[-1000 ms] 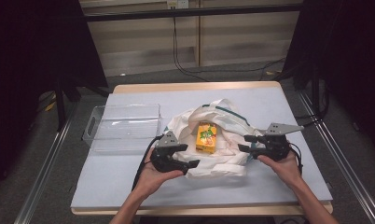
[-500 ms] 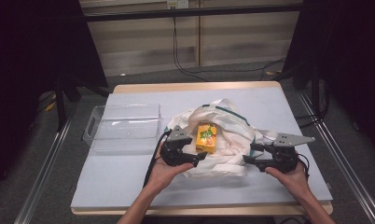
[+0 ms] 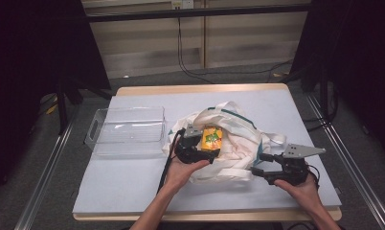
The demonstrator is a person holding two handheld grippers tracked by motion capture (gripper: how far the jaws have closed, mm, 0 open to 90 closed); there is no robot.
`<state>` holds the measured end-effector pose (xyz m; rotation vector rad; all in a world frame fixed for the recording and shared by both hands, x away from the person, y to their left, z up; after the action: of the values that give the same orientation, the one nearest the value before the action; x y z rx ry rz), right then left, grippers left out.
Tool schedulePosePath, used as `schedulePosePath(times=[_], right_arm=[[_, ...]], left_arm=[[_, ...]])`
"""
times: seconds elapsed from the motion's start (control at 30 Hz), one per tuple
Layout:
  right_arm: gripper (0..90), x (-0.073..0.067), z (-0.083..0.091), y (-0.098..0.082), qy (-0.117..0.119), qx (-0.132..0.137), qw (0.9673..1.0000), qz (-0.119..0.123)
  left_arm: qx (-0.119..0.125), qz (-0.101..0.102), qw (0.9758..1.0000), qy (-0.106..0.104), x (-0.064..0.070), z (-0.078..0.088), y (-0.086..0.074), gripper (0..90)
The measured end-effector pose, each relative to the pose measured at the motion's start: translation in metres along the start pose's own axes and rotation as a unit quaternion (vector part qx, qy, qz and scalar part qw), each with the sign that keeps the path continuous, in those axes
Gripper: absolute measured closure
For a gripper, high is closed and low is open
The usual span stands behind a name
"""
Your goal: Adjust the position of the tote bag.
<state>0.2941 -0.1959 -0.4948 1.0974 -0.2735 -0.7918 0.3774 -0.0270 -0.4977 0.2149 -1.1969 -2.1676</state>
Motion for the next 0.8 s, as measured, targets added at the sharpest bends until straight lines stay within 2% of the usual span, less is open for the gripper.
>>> schedulePosePath(times=[0.1, 0.17, 0.2, 0.23, 0.37, 0.43, 0.6, 0.63, 0.67, 0.73, 0.77, 0.8], right_arm=[[33.5, 0.000, -0.002, -0.001, 0.000, -0.003, 1.0000, 0.005], [33.3, 0.000, -0.002, 0.000, 0.004, -0.002, 1.0000, 0.005], [33.2, 0.000, -0.002, 0.000, 0.004, -0.003, 1.0000, 0.005], [33.2, 0.001, -0.002, 0.000, 0.003, -0.003, 1.0000, 0.006], [33.0, 0.002, -0.002, 0.000, 0.004, -0.002, 1.0000, 0.004], [33.0, 0.002, -0.002, 0.000, 0.004, -0.003, 1.0000, 0.003], [32.8, 0.005, 0.000, 0.001, 0.004, -0.001, 1.0000, 0.001], [32.8, 0.005, 0.000, 0.001, 0.002, -0.001, 1.0000, 0.001], [32.8, 0.005, 0.000, 0.001, 0.004, -0.003, 1.0000, 0.001], [32.8, 0.005, -0.001, 0.000, 0.005, -0.005, 1.0000, -0.001], [32.8, 0.005, -0.002, 0.000, 0.006, -0.005, 1.0000, 0.001], [32.8, 0.006, -0.002, 0.000, 0.005, -0.005, 1.0000, 0.002]], left_arm=[[-0.009, -0.009, 0.9998, 0.013, -0.001, -0.003, -0.001, 12.8], [-0.009, -0.001, 0.9999, 0.014, -0.002, -0.006, 0.000, 10.1], [-0.014, -0.001, 0.9996, 0.024, -0.004, -0.007, -0.001, 10.0], [-0.011, 0.011, 0.9996, 0.021, -0.004, -0.010, -0.001, 8.5], [-0.028, 0.011, 0.9993, 0.024, -0.005, -0.018, -0.005, 5.9], [-0.041, -0.006, 0.9986, 0.034, -0.005, -0.020, -0.008, 5.0], [-0.037, -0.004, 0.9982, 0.047, -0.008, -0.026, -0.008, 4.9], [-0.031, 0.006, 0.9981, 0.053, -0.008, -0.028, -0.007, 4.9], [-0.037, 0.001, 0.9978, 0.055, -0.009, -0.028, -0.008, 4.9], [-0.030, 0.003, 0.9979, 0.056, -0.007, -0.031, -0.007, 4.8], [-0.037, -0.007, 0.9974, 0.061, -0.008, -0.032, -0.008, 4.9], [-0.037, -0.008, 0.9975, 0.060, -0.008, -0.034, -0.009, 5.0]])
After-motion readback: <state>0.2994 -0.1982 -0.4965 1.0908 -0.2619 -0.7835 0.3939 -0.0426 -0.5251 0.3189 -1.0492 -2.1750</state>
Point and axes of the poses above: each handheld gripper's, and its own axes: z roughly backward along the jaws, y roughly out of its top, x roughly to its right, the point moved 10 cm from there along -z, roughly forward along the jaws, and after that the axes turned 1 degree about -y, right-handed, at the moved point
